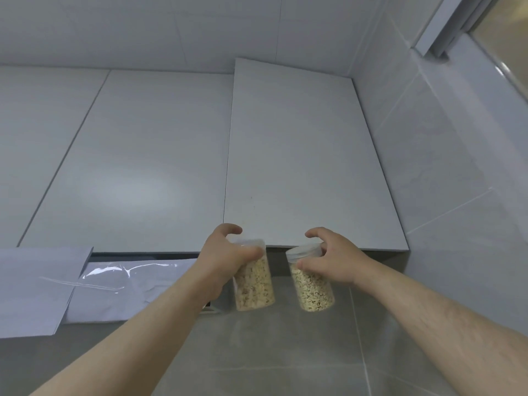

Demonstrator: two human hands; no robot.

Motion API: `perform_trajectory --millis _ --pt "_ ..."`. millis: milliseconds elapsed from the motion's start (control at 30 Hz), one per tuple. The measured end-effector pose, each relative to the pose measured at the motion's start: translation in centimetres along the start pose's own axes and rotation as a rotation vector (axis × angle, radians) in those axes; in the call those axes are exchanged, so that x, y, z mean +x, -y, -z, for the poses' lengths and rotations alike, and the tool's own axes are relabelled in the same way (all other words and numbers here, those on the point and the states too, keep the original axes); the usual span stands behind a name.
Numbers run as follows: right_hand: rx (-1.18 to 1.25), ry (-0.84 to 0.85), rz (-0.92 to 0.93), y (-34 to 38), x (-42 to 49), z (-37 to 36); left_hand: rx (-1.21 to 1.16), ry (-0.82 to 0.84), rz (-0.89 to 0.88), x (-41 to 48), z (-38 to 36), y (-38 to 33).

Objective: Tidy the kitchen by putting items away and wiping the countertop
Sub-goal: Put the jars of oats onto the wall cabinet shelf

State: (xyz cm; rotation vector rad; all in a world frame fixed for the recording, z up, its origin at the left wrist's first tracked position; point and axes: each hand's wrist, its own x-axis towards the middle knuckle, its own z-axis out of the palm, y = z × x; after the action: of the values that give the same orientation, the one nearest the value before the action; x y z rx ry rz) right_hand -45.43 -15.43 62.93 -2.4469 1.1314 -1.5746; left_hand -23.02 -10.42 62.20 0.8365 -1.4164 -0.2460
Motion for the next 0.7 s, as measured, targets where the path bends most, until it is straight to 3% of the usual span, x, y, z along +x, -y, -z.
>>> perform_trajectory --millis 333,700 --pt "0.090 0.052 0.102 3.2 -2.6 1.6 0.006 0.248 -0.229 -3.3 2.9 -5.4" --pt "0.178 -0.041 0.102 4.7 -6.1 3.6 -0.108 0.407 -0.392 -5.4 2.4 -8.9"
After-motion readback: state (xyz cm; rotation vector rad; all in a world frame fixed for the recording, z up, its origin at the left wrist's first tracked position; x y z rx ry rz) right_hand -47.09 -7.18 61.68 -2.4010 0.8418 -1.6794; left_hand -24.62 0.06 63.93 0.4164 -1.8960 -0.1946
